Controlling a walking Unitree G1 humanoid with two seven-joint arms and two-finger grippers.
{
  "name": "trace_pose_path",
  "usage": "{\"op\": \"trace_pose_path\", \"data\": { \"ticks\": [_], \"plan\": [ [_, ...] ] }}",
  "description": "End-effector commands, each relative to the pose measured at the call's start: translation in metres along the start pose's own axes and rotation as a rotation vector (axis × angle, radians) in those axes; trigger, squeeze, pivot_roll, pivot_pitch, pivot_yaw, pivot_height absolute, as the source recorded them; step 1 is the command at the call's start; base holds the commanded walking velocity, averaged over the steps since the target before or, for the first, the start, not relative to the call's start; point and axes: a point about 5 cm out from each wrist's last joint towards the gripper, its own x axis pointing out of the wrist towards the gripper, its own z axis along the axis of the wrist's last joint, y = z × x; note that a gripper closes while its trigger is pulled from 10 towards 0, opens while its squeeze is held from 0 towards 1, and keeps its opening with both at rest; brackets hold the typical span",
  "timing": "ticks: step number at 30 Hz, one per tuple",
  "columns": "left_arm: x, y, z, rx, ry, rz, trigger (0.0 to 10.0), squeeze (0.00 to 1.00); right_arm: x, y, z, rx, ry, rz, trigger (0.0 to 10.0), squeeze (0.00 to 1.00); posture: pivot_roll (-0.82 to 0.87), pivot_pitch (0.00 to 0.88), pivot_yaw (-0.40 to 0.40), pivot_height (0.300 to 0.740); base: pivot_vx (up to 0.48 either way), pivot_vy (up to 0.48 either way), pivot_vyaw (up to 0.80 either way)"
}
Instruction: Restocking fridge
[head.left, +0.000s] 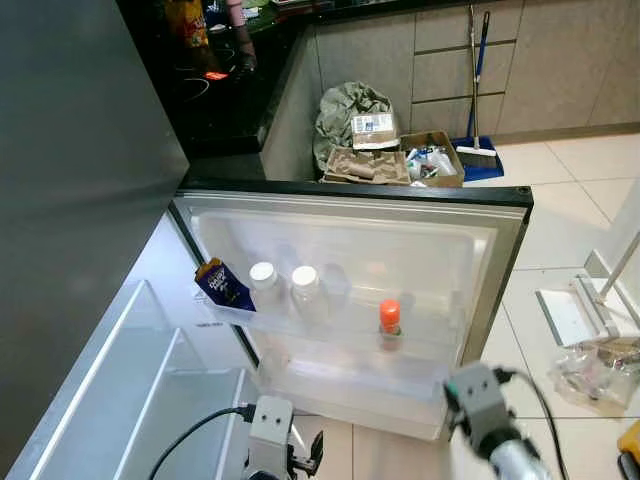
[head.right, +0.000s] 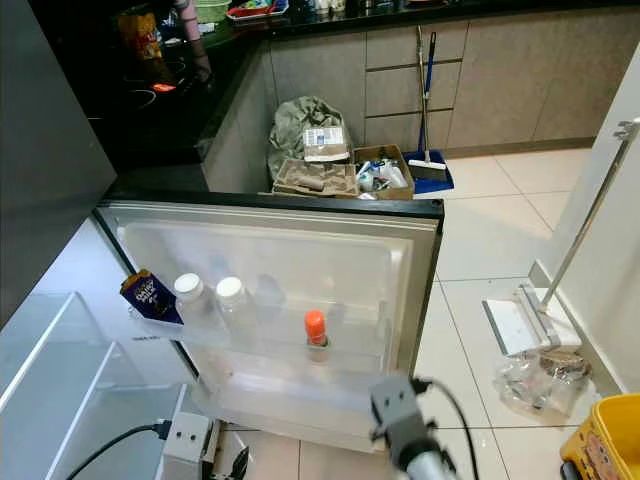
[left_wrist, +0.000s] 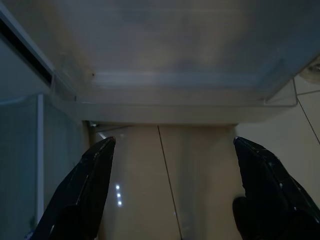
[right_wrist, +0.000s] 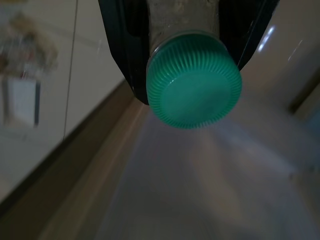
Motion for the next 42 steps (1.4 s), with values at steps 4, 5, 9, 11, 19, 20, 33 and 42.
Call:
{"op": "trace_pose_path", "data": {
  "ticks": [4, 5, 9, 11, 19, 20, 33, 42],
  "plan": [
    [-0.003, 0.004, -0.007, 0.014, 0.04, 0.006, 10.0, 0.0, -0.012, 0.005, -0.017, 0.047, 0.055, -0.02, 10.0, 0.0, -0.05, 0.198, 0.116, 0.74, 0.0, 0.0, 0.0],
    [-0.003, 0.004, -0.007, 0.018, 0.042, 0.001, 10.0, 0.0, -0.015, 0.006, -0.02, 0.058, 0.059, -0.021, 10.0, 0.0, -0.05, 0.198, 0.116, 0.74, 0.0, 0.0, 0.0],
    [-0.003, 0.003, -0.007, 0.03, 0.046, -0.009, 10.0, 0.0, -0.021, 0.005, -0.026, 0.105, 0.071, -0.043, 10.0, 0.0, -0.06, 0.198, 0.123, 0.74, 0.0, 0.0, 0.0],
    [-0.002, 0.004, -0.008, 0.024, 0.054, -0.006, 10.0, 0.0, -0.025, 0.003, -0.031, 0.138, 0.089, -0.072, 10.0, 0.0, -0.06, 0.198, 0.127, 0.74, 0.0, 0.0, 0.0],
    [-0.001, 0.004, -0.008, 0.013, 0.066, -0.001, 10.0, 0.0, -0.036, 0.001, -0.045, 0.192, 0.14, -0.114, 10.0, 0.0, -0.07, 0.194, 0.126, 0.74, 0.0, 0.0, 0.0],
    [0.0, 0.004, -0.008, 0.013, 0.066, -0.001, 10.0, 0.0, -0.037, 0.001, -0.046, 0.196, 0.146, -0.115, 10.0, 0.0, -0.07, 0.194, 0.126, 0.74, 0.0, 0.0, 0.0],
    [0.0, 0.003, -0.01, 0.034, 0.091, -0.008, 10.0, 0.0, -0.054, -0.002, -0.067, 0.268, 0.243, -0.15, 10.0, 0.0, -0.07, 0.199, 0.134, 0.74, 0.0, 0.0, 0.0],
    [0.0, 0.0, -0.011, 0.015, 0.092, -0.019, 10.0, 0.0, -0.055, -0.001, -0.067, 0.277, 0.249, -0.136, 10.0, 0.0, -0.07, 0.198, 0.131, 0.74, -0.075, 0.0, 0.0]
  ]
}}
